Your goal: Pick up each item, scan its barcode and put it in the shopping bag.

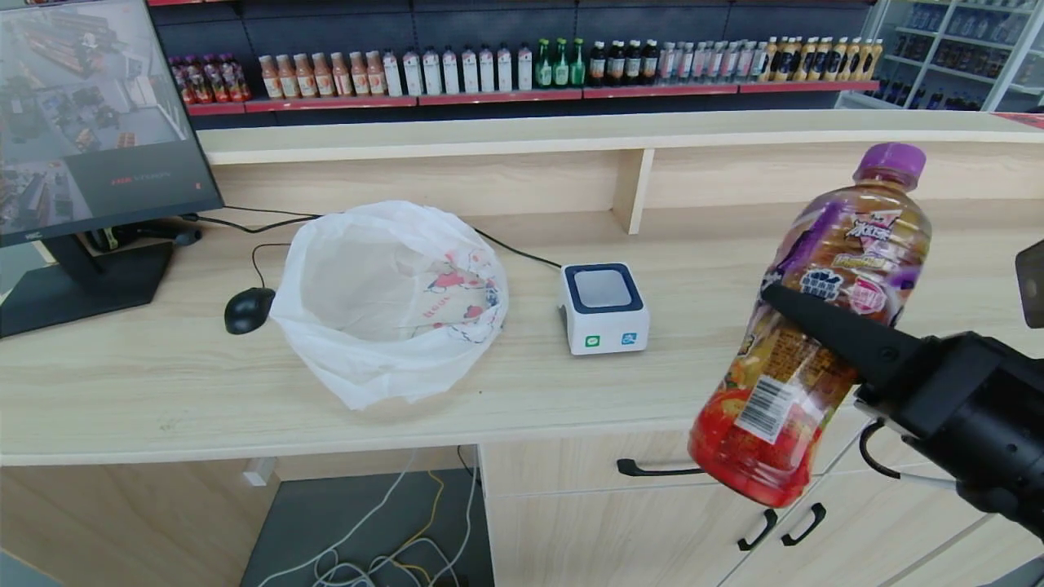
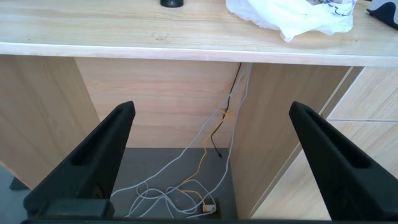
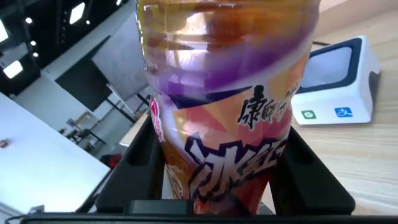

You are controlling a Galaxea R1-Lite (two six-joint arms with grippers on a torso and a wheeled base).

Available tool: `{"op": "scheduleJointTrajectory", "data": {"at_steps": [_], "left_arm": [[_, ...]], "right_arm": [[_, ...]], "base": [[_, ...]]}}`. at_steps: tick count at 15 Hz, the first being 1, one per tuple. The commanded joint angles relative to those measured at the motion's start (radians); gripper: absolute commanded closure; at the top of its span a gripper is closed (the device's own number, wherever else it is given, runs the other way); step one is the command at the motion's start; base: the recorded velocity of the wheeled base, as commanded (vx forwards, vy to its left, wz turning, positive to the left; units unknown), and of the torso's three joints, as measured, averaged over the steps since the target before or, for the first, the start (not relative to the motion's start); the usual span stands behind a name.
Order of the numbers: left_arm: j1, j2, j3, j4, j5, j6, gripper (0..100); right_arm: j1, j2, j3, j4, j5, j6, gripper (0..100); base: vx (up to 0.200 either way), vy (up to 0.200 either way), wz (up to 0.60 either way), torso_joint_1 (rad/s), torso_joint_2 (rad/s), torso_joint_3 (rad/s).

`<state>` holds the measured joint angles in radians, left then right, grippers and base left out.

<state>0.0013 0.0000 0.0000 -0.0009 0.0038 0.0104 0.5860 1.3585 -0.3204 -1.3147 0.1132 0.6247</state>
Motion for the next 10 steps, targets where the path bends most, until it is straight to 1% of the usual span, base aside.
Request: {"op": "scheduleJointTrajectory", "data": {"at_steps": [1,2,3,5,7,8,10], "left_arm": [[0.0,0.0,0.0,-0.001,-0.001,0.0,0],[0.0,0.0,0.0,-0.001,-0.001,0.0,0],[0.0,0.0,0.0,-0.001,-0.001,0.0,0],[0.0,0.0,0.0,-0.001,0.001,0.0,0],[0.0,0.0,0.0,-0.001,0.001,0.0,0],[0.0,0.0,0.0,-0.001,0.001,0.0,0],[0.0,0.0,0.0,-0.001,-0.001,0.0,0]], "right_arm": [[0.005,0.137,0.006,-0.124,-0.004,0.052,100],[0.023,0.185,0.041,-0.222,-0.007,0.069,100],[0.034,0.225,0.064,-0.256,-0.009,0.086,100],[0.054,0.223,0.057,-0.256,-0.017,0.13,100],[0.107,0.203,0.046,-0.256,-0.027,0.158,100],[0.143,0.209,0.031,-0.256,-0.061,0.182,100],[0.173,0.223,-0.023,-0.256,-0.121,0.253,100]], "base": [[0.0,0.0,0.0,0.0,0.0,0.0],[0.0,0.0,0.0,0.0,0.0,0.0],[0.0,0.0,0.0,0.0,0.0,0.0],[0.0,0.0,0.0,0.0,0.0,0.0],[0.0,0.0,0.0,0.0,0.0,0.0],[0.0,0.0,0.0,0.0,0.0,0.0],[0.0,0.0,0.0,0.0,0.0,0.0]]}}
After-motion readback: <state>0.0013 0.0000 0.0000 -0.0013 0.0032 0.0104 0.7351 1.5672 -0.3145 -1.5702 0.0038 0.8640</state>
